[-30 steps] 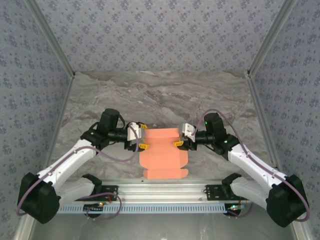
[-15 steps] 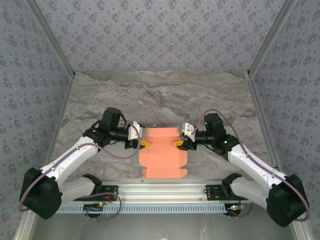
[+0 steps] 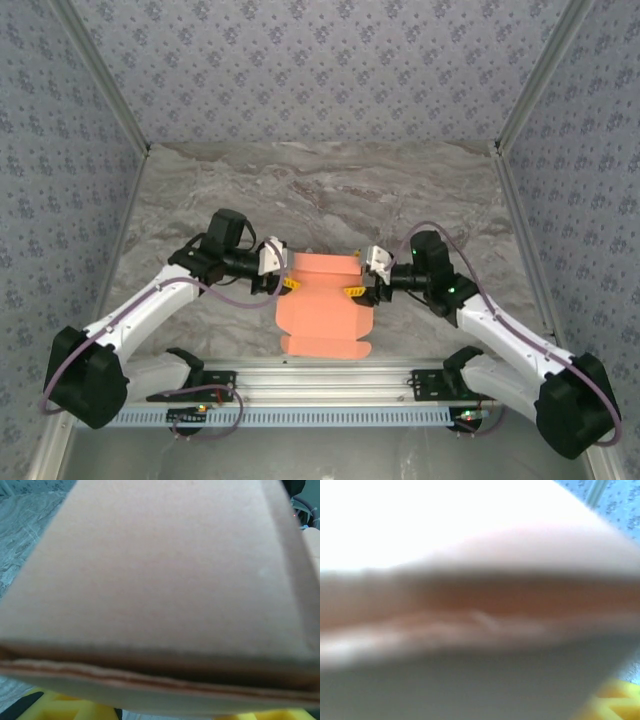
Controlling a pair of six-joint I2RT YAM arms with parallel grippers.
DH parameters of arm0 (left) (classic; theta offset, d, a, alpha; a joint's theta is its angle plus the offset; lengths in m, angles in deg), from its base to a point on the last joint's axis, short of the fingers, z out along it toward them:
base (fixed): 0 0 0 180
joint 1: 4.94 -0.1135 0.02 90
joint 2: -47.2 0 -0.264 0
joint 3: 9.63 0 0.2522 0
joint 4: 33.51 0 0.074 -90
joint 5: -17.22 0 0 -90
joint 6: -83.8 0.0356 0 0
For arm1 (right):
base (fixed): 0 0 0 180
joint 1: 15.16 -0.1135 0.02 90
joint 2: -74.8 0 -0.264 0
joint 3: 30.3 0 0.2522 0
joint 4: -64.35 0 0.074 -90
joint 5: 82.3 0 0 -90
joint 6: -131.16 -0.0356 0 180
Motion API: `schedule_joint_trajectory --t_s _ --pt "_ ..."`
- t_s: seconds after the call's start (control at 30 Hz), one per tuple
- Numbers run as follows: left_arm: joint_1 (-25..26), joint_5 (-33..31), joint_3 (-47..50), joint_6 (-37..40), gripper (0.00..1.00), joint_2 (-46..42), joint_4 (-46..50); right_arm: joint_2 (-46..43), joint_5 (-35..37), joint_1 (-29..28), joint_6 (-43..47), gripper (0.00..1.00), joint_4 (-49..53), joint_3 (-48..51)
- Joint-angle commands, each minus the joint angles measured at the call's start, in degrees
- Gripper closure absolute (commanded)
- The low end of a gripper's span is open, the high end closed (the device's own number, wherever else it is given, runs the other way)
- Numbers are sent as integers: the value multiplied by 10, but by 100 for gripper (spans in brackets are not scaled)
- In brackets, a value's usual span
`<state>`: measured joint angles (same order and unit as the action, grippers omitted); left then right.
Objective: Fold the paper box
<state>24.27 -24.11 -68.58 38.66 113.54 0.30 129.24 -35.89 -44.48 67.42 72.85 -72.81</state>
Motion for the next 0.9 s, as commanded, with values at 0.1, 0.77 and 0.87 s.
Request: schedule_joint_trajectory --t_s 0.1,0.77,0.87 --pt "-6 13 -23 -4 66 4 19 -39 -17 12 -32 30 -27 5" --pt "-7 -40 -29 -14 65 36 27 47 -28 17 -76 67 -57 -32" --pt "-7 -41 -26 -14 64 34 28 63 -31 17 -77 73 -59 -38"
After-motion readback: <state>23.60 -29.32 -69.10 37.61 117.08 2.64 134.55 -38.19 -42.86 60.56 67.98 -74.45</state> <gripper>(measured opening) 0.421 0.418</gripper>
